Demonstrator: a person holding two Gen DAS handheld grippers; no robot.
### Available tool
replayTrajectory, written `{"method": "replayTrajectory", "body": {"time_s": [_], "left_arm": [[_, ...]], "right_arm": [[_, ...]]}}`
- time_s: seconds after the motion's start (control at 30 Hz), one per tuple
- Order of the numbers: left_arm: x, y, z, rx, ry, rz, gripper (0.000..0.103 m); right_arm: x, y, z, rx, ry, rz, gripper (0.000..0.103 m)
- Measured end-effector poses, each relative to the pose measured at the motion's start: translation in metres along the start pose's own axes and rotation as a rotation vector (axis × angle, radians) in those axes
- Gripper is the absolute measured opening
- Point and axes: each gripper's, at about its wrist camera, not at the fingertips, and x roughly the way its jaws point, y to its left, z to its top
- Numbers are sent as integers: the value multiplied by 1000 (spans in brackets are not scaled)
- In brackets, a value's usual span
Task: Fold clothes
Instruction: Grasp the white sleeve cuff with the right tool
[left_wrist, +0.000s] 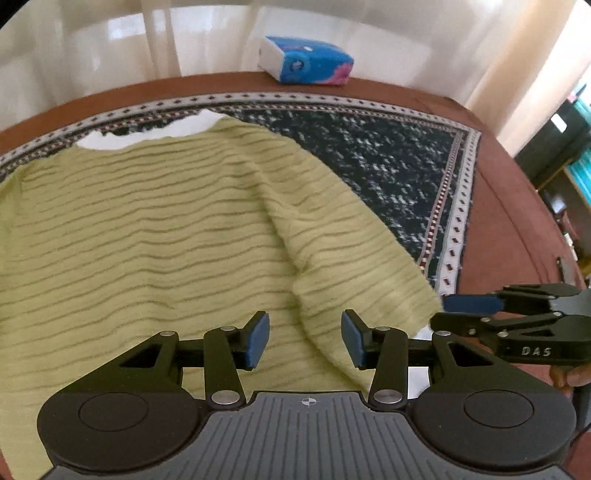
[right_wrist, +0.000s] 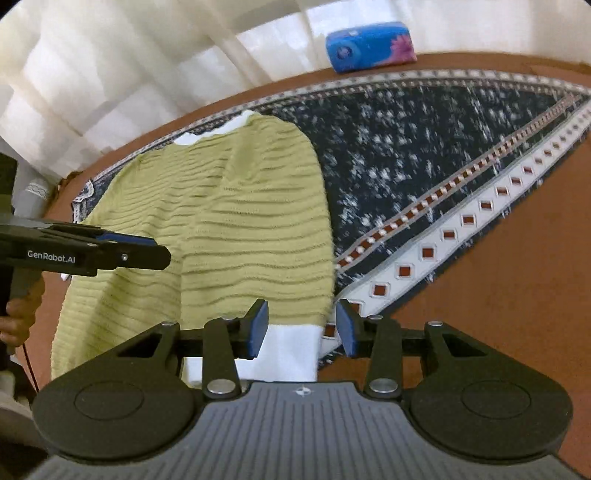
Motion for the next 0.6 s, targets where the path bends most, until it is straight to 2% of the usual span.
{"method": "replayTrajectory", "body": {"time_s": [0.1,0.17,0.2,0.23,0.27,0.3,0.33,0.43,0.6], "left_arm": [[8,-8,-1,-6,13,27,59],[14,-11,-1,-21,22,28,59],[16,-12,-1,-25,27,28,58],[19,-15,-1,-22,34,30,53],[22,-18,-2,-18,42,35,45],[24,-20,-2,-16,51,37,22],[25,-22,-1,-17,58,42,8],[17,-29,4,-17,45,31,3],[3,-53,18,-1,12,-30,2]], "right_arm": [[0,-6,-3,5,1,50,42],[1,-9,-4,12,13,84,31],[1,-10,-4,13,25,101,29],[2,-10,-4,10,34,112,26],[3,-11,-4,6,43,120,23],[4,-12,-3,12,55,131,19],[5,-14,-2,21,69,142,5],[-2,-18,5,22,64,156,3],[-39,-25,49,-39,-62,136,3]]}}
